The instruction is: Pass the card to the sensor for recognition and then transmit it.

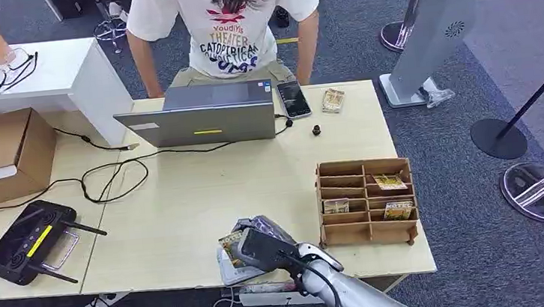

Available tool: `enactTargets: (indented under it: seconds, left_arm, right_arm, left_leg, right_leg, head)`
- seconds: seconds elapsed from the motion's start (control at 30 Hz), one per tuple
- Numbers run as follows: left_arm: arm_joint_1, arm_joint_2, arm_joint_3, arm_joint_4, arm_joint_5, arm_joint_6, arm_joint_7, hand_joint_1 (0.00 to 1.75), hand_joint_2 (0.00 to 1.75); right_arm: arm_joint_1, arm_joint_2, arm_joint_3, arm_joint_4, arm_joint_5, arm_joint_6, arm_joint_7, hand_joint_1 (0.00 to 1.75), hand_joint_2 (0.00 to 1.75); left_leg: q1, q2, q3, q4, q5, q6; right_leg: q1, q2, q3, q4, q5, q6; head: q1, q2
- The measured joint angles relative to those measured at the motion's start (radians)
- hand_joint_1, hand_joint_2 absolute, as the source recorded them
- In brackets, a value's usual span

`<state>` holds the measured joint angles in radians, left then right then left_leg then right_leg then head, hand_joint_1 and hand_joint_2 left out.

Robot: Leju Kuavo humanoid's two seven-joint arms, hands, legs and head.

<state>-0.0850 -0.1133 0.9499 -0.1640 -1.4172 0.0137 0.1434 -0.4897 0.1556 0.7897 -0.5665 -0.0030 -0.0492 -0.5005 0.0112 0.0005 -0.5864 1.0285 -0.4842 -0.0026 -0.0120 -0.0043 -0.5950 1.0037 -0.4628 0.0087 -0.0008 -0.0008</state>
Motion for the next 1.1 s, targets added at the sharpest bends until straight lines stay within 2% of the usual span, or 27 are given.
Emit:
enactTargets:
  seconds: [0.47, 0.6, 1.1]
  left_arm:
    - [0.000, -0.001, 0.000, 0.000, -0.006, -0.001, -0.005, 0.00, 0.00]
    - [0.000, 0.005, 0.000, 0.000, -0.013, -0.031, -0.021, 0.00, 0.00]
    - [-0.002, 0.010, 0.000, 0.000, -0.021, -0.039, -0.029, 0.00, 0.00]
  right_arm:
    - [-0.001, 0.000, -0.006, 0.042, 0.017, -0.043, -0.003, 1.75, 1.75]
    - [-0.001, 0.000, -0.009, 0.053, 0.021, -0.059, -0.003, 1.75, 1.75]
    - [0.000, 0.000, -0.029, 0.072, 0.036, -0.093, -0.011, 1.75, 1.75]
  left_leg:
    - [0.000, 0.000, 0.000, 0.000, 0.000, 0.000]
    - [0.000, 0.000, 0.000, 0.000, 0.000, 0.000]
    - [0.000, 0.000, 0.000, 0.000, 0.000, 0.000]
  right_leg:
    - [0.000, 0.000, 0.000, 0.000, 0.000, 0.000]
    - [0.000, 0.000, 0.000, 0.000, 0.000, 0.000]
    - [0.000, 0.000, 0.000, 0.000, 0.000, 0.000]
  head:
    - [0.000, 0.000]
    - [0.000, 0.000]
    - [0.000, 0.000]
